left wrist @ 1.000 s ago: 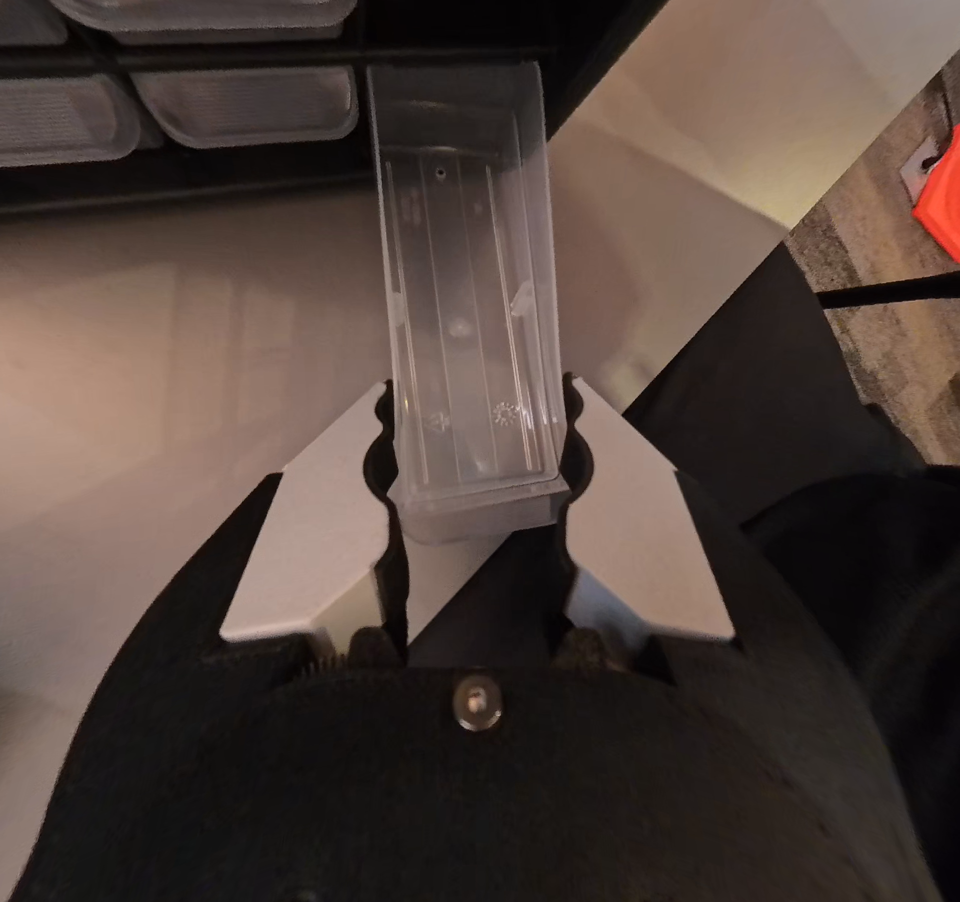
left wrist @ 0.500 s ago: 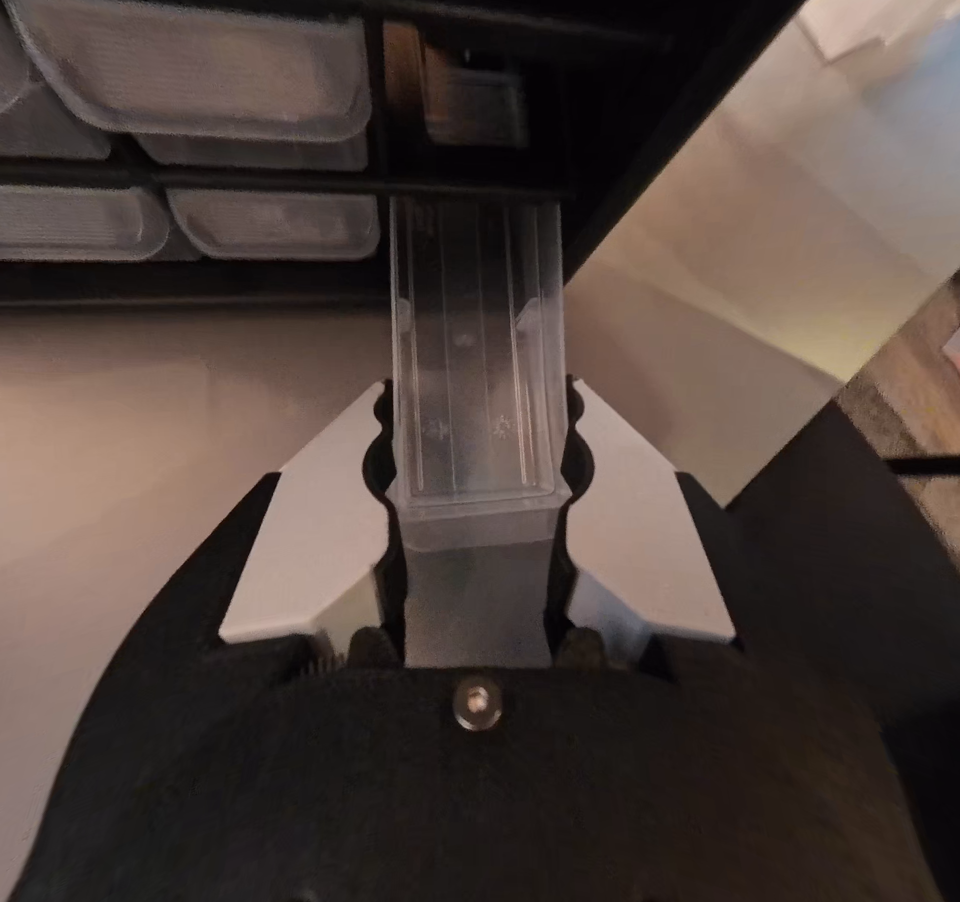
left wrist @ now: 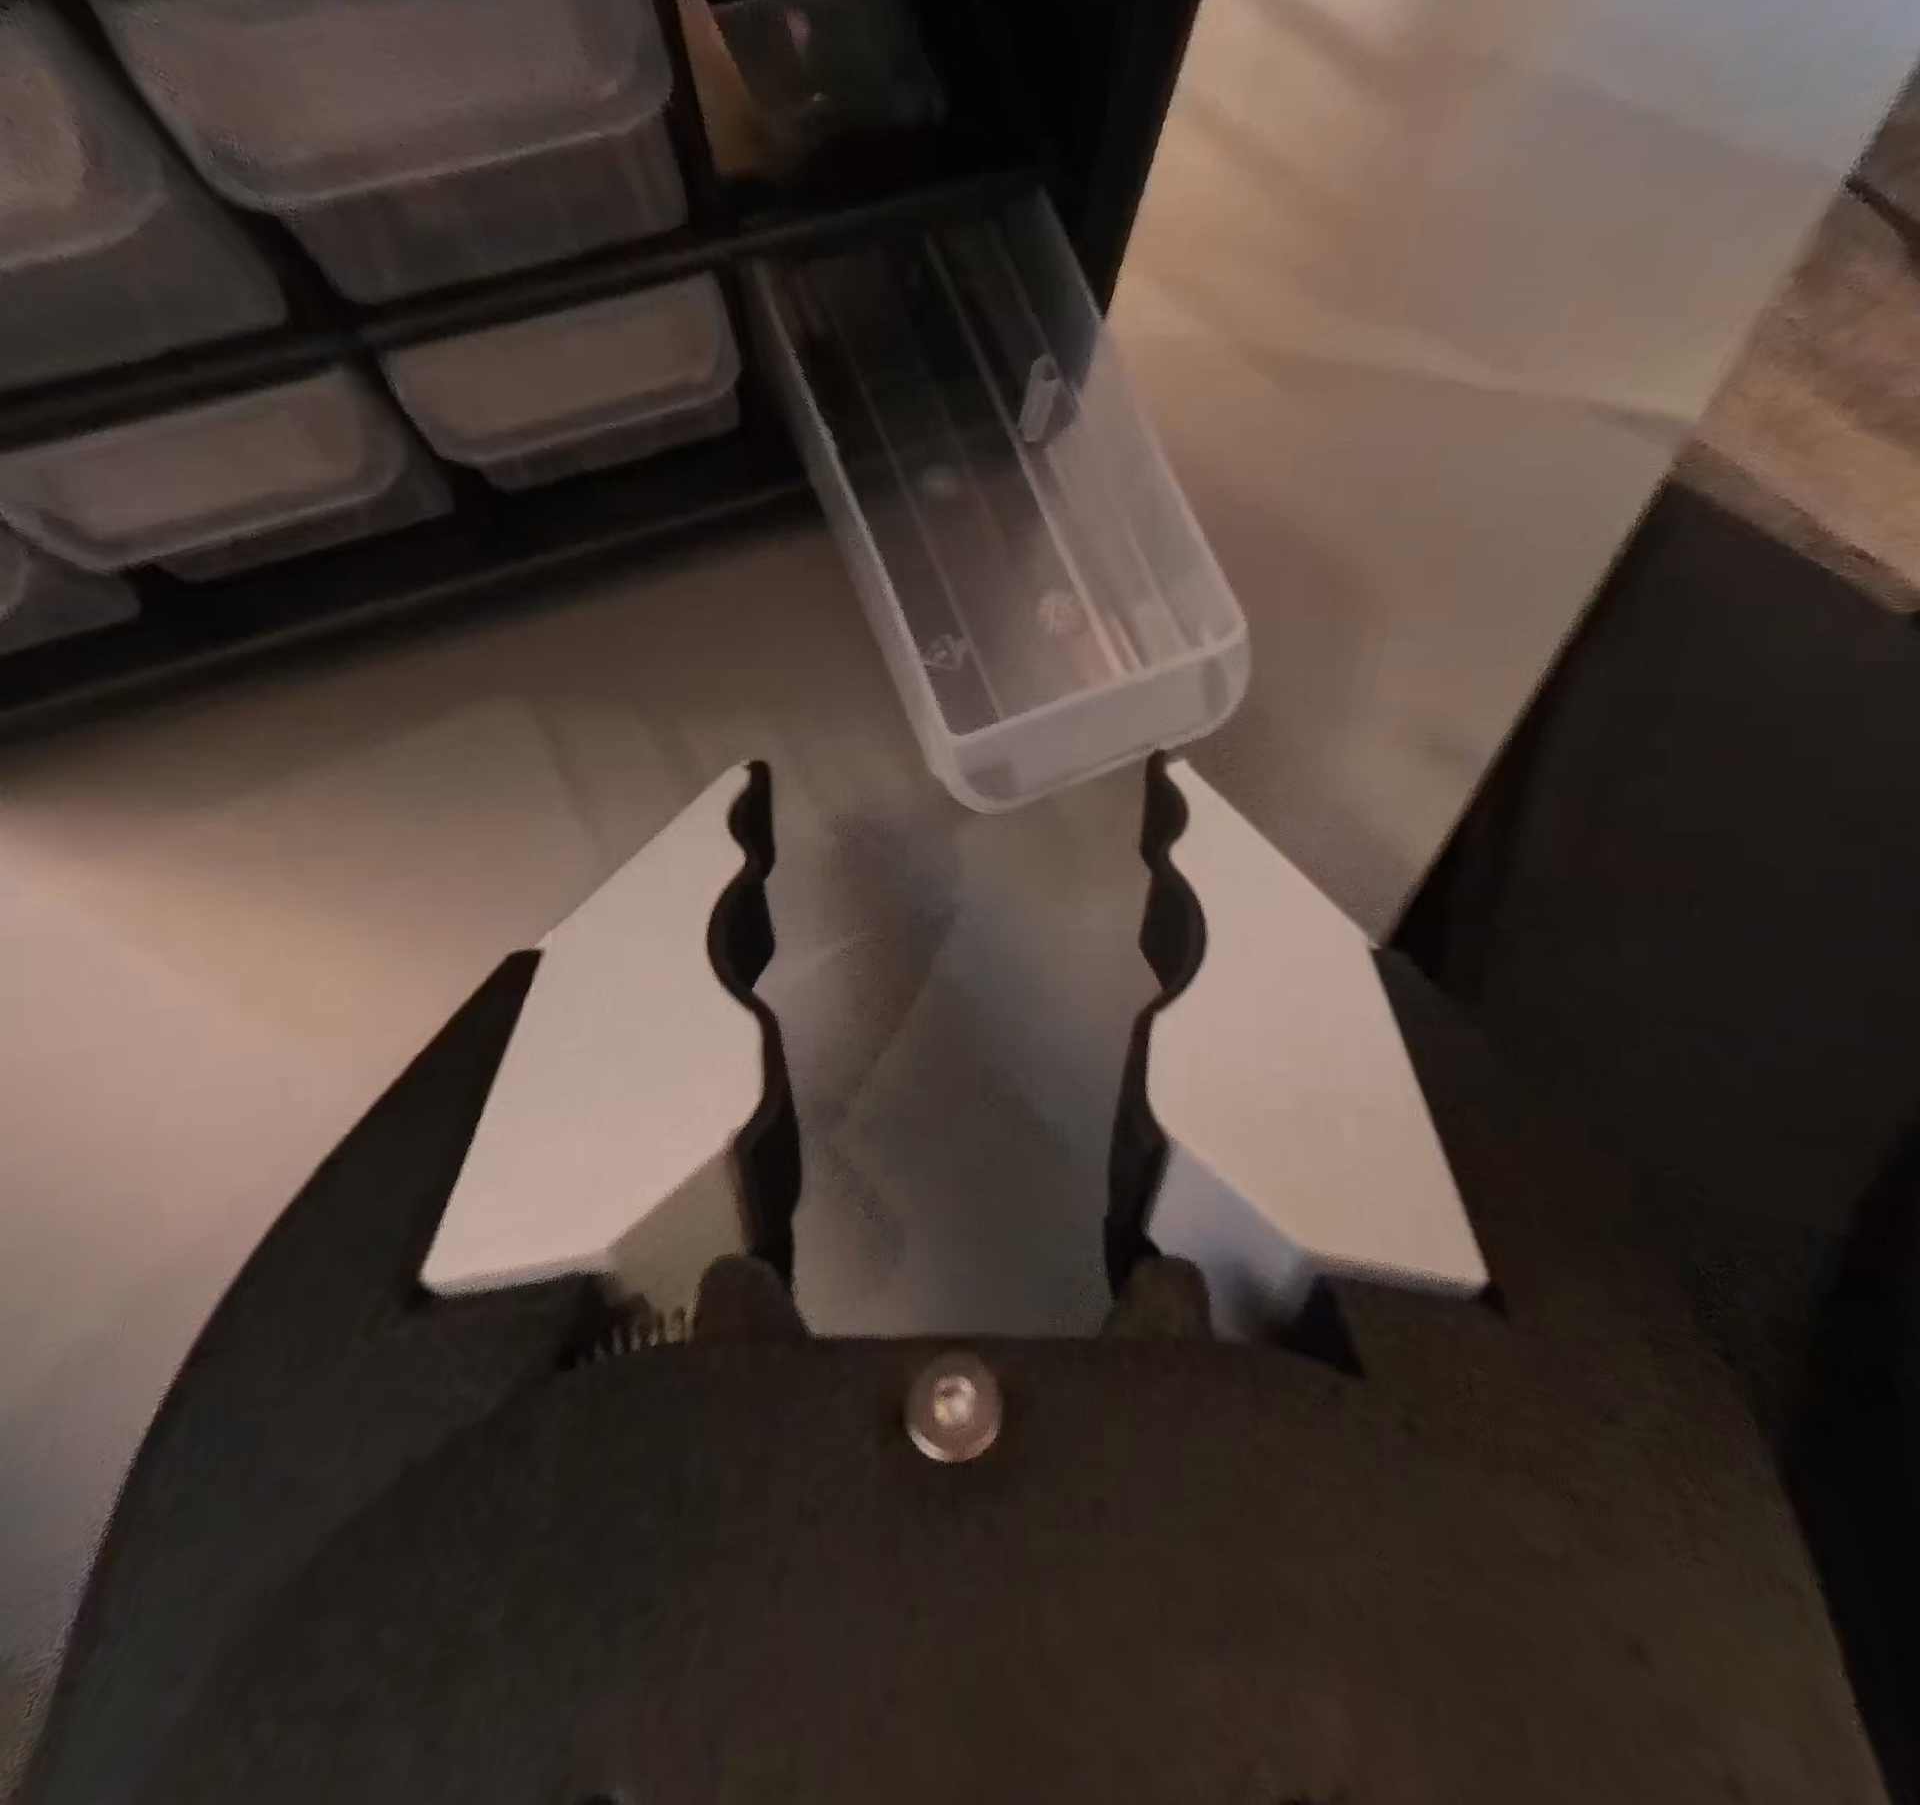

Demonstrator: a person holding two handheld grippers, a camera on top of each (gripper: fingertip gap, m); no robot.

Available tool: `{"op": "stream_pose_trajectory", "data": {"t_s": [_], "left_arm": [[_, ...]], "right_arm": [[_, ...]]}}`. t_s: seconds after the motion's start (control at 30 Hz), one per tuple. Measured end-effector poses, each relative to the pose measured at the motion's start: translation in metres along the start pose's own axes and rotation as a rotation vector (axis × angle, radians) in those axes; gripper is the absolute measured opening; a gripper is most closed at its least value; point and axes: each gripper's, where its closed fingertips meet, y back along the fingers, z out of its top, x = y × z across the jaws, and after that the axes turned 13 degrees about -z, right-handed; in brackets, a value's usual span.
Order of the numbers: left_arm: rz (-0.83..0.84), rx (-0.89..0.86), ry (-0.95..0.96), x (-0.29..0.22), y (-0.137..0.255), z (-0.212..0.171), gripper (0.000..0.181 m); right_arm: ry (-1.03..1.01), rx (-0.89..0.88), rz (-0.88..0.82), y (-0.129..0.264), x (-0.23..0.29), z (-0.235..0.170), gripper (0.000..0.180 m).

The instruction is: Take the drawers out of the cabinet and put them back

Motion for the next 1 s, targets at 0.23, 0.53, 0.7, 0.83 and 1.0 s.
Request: {"op": "stream_pose_trajectory", "data": {"t_s": [0.23, 0.53, 0.7, 0.83, 1.0], "left_arm": [[0.271, -0.112, 0.083, 0.047, -0.011, 0.037, 0.088], [0.364, -0.147, 0.249, 0.083, -0.018, 0.036, 0.135], [0.484, -0.172, 0.169, 0.086, 0.062, 0.036, 0.127], [0.679, -0.124, 0.112, 0.119, 0.179, 0.025, 0.106], [0.604, 0.141, 0.083, 0.185, 0.254, -0.035, 0.084]], "right_arm": [[-0.001, -0.002, -0.003, 0.0, 0.001, 0.0, 0.088], [-0.011, -0.013, -0.001, 0.001, -0.001, 0.0, 0.089], [-0.012, -0.022, -0.001, 0.001, -0.001, 0.001, 0.089], [-0.01, -0.024, 0.002, 0.001, -0.001, 0.001, 0.088], [-0.009, -0.023, 0.003, 0.001, -0.001, 0.001, 0.088]]}}
